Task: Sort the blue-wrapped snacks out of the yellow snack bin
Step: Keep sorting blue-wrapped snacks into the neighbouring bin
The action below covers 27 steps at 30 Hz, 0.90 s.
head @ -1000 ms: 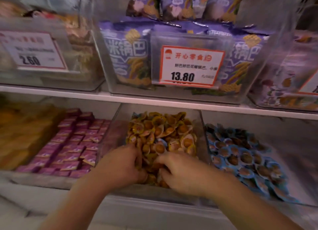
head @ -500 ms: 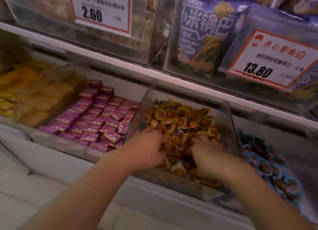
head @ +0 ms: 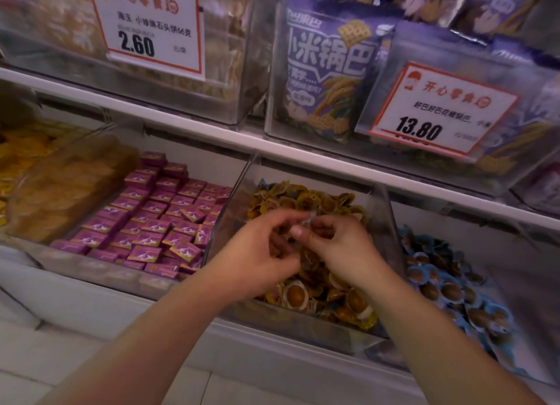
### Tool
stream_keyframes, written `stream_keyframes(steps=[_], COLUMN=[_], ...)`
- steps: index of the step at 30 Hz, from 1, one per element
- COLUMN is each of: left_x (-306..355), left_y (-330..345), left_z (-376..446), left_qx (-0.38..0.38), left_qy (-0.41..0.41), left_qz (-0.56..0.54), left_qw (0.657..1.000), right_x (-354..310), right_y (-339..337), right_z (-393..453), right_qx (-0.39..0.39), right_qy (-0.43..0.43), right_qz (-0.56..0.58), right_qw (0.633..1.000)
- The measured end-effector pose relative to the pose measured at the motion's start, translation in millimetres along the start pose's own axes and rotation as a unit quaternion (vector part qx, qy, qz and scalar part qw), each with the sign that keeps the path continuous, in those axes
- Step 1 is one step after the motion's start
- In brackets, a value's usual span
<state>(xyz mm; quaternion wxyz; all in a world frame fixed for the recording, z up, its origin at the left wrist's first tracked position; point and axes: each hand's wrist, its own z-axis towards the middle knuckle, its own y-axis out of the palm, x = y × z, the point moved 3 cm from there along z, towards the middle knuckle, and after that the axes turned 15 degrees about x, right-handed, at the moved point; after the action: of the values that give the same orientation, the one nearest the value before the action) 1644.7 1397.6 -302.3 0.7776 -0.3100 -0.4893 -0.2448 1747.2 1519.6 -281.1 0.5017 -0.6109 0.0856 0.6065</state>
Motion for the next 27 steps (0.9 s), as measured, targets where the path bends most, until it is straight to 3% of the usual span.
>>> stream_keyframes(steps=[3, 6, 8, 10, 16, 19, 21, 24, 27], left_x=[-4, -8, -8, -5, 1, 4, 5, 5, 6], left_y=[-2, -9, -12, -11, -6, -7, -7, -5, 0], left_z=[-1, -1, -1, -1, -6, -7, -7, -5, -4], left_qx=[0.037, 0.055, 0.060, 0.050, 0.010, 0.009, 0.013, 0.026, 0.029], left_qy=[0.026, -0.038, -0.070, -0.068, -0.060, -0.062, -0.068, -0.058, -0.045], left_qz=[0.067, 0.063, 0.062, 0.072, 0.117, 0.130, 0.128, 0.146, 0.146], left_qw=[0.997, 0.996, 0.994, 0.994, 0.991, 0.990, 0.989, 0.987, 0.988], right_x=[-8, -11, -4, 0, 4, 8, 8, 0, -1], right_y=[4, -15, -27, -25, 3, 3, 0, -3, 4], right_z=[-3, -7, -18, -31, -45, -45, -43, -42, -45], right_qx=[-0.061, -0.170, -0.276, -0.338, -0.336, -0.353, -0.364, -0.378, -0.412], right_qy=[-0.022, 0.042, 0.052, 0.005, -0.018, -0.027, 0.019, 0.068, 0.119], right_qz=[-0.061, -0.152, -0.247, -0.343, -0.454, -0.462, -0.430, -0.299, -0.166], right_qw=[0.996, 0.973, 0.927, 0.876, 0.825, 0.813, 0.826, 0.874, 0.888])
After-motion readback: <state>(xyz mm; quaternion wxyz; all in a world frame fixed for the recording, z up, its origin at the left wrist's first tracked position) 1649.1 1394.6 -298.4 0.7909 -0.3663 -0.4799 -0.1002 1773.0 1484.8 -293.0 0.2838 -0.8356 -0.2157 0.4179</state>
